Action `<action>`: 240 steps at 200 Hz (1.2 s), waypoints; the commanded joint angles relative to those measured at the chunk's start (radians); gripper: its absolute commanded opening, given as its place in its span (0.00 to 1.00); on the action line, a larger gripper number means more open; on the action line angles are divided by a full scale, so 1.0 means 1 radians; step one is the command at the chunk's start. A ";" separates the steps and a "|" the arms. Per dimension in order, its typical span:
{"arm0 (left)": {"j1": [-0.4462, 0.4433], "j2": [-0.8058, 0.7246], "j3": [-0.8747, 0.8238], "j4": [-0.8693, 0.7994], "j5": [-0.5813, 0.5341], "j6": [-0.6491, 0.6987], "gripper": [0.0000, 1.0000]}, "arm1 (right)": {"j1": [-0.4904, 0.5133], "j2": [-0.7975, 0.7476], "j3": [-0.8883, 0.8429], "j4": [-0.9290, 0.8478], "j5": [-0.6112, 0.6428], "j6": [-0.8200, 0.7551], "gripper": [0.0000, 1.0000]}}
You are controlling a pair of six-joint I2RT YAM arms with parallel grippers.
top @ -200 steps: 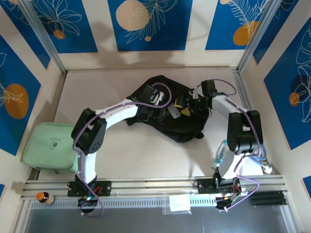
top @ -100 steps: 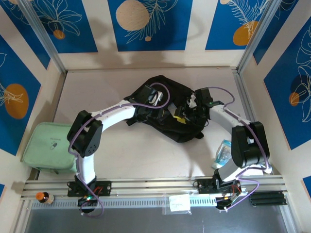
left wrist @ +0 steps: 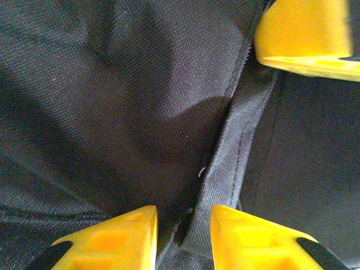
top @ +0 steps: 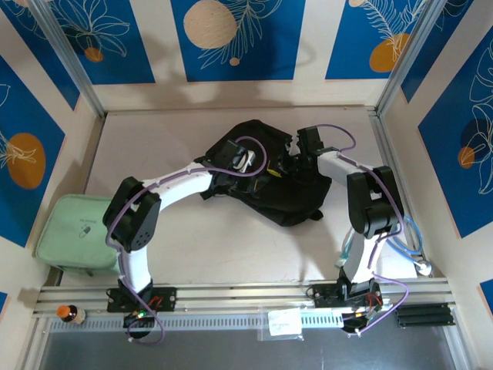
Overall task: Pack the student bag
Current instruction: Place the loose stationery in the student bag.
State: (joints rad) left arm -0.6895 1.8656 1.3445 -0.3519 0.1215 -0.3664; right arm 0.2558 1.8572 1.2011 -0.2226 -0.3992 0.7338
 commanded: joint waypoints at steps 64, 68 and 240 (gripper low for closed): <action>0.042 -0.147 -0.097 0.059 -0.005 -0.064 0.30 | 0.004 -0.034 -0.036 0.043 0.084 -0.017 0.34; 0.044 -0.149 -0.099 0.060 -0.002 -0.067 0.30 | 0.006 -0.025 -0.029 0.048 0.082 -0.013 0.34; 0.146 -0.277 -0.293 0.161 0.035 -0.208 0.30 | 0.064 -0.111 -0.124 0.187 0.140 -0.071 0.50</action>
State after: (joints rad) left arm -0.5594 1.6295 1.0729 -0.2142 0.1299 -0.5430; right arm 0.2928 1.7966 1.0966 -0.0090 -0.3008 0.6964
